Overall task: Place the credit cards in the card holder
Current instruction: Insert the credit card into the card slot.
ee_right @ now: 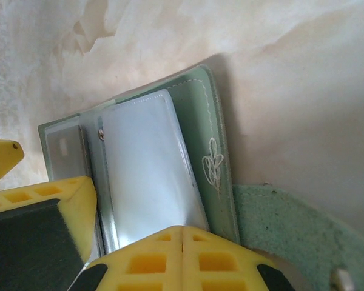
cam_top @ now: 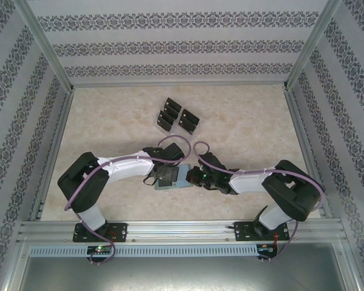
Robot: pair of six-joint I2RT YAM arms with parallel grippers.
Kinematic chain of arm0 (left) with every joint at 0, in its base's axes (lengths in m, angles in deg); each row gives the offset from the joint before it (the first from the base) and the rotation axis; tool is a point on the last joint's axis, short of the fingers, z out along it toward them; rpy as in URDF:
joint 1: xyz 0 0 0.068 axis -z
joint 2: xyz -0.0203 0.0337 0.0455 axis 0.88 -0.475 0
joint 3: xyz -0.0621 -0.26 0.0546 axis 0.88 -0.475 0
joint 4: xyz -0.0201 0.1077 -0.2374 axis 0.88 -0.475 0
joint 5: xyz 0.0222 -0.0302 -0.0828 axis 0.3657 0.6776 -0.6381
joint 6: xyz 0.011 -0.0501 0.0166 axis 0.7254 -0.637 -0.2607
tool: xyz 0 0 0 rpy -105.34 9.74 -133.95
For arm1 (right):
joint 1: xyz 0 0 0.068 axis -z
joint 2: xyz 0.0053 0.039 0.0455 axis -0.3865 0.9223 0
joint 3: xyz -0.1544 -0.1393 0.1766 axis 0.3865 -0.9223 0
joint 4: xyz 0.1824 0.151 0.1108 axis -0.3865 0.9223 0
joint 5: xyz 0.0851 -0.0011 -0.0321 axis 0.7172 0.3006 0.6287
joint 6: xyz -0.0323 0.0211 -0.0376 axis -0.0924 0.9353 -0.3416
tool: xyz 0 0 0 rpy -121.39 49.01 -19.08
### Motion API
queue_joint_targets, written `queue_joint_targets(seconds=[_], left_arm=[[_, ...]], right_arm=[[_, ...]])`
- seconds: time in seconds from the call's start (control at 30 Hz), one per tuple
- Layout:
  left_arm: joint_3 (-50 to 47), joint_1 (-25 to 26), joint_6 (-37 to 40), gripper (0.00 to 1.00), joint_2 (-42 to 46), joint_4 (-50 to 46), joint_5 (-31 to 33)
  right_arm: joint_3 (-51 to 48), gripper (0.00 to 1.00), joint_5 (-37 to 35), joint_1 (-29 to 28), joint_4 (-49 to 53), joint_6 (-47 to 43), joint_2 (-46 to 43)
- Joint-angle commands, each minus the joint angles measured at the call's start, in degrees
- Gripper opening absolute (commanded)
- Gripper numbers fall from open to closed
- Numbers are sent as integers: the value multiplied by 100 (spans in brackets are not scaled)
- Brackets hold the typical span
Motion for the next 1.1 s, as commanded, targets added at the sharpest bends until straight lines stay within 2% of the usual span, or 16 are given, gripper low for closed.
queue_joint_targets(seconds=[0.0,0.33,0.43,0.7,1.07], left_arm=[[65,-101,66,100,303,-116,16],[-425,-614,107,100,1176,-192,-48],[-710,-735,138,100,1364,-195,-84],[-1360,-820,109,100,1538,4,-71],[-1593,-842,75,100,1324,365,-162]], right_arm=[[244,0,95,27,280,-267,-136],[978,40,-21,64,1747,-865,-647],[1171,47,-31,62,2110,-1069,-531],[1430,47,139,-13,2304,-1284,-71],[1572,46,135,-64,2298,-1279,290]])
